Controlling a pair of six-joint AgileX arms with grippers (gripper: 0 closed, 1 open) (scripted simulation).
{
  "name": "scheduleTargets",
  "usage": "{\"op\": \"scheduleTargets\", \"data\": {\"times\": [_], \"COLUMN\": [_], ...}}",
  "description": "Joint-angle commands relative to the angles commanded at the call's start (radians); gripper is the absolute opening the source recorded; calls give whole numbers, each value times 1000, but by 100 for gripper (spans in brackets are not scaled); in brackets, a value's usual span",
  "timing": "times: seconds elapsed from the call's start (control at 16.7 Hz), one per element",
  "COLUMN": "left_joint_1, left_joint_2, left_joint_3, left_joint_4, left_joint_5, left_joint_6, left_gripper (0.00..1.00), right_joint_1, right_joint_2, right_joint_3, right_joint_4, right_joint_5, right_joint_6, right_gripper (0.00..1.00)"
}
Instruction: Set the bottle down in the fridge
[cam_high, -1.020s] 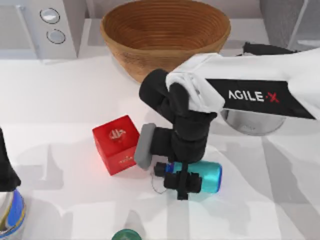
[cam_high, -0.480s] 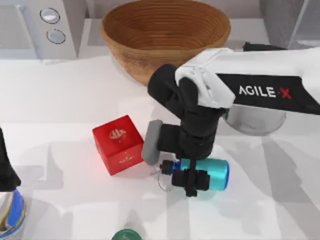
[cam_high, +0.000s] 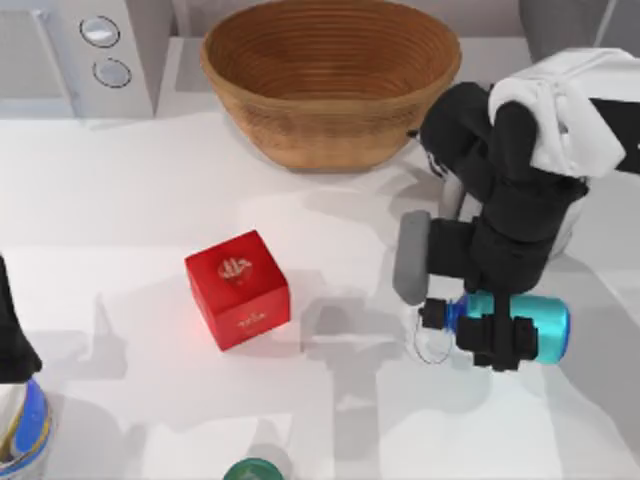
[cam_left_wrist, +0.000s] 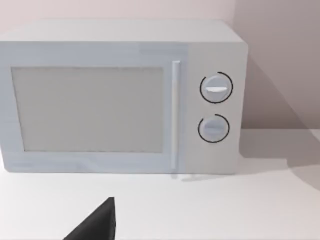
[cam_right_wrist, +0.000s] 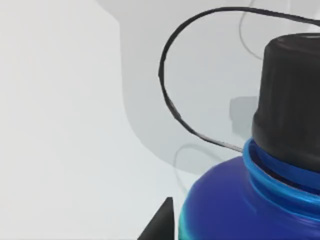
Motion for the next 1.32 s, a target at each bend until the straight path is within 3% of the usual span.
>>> {"op": "scheduleTargets", "data": {"times": [0.36,0.66,1.32], "left_joint_1": [0,0,0], "left_joint_2": [0,0,0], "left_joint_3": [0,0,0], "left_joint_4": [0,0,0], "left_joint_5": [0,0,0], "left_joint_6": [0,0,0], "left_gripper": [100,100,100], "right_joint_1": [-10,-92,-334], "right_joint_2": [-2,-187,-1291], "right_joint_3": [-26,-239,-892], "right_joint_4": [-10,89,637], "right_joint_5": [3,18,23], "right_joint_6": [25,140,512], "right_gripper": [1,1,1]}}
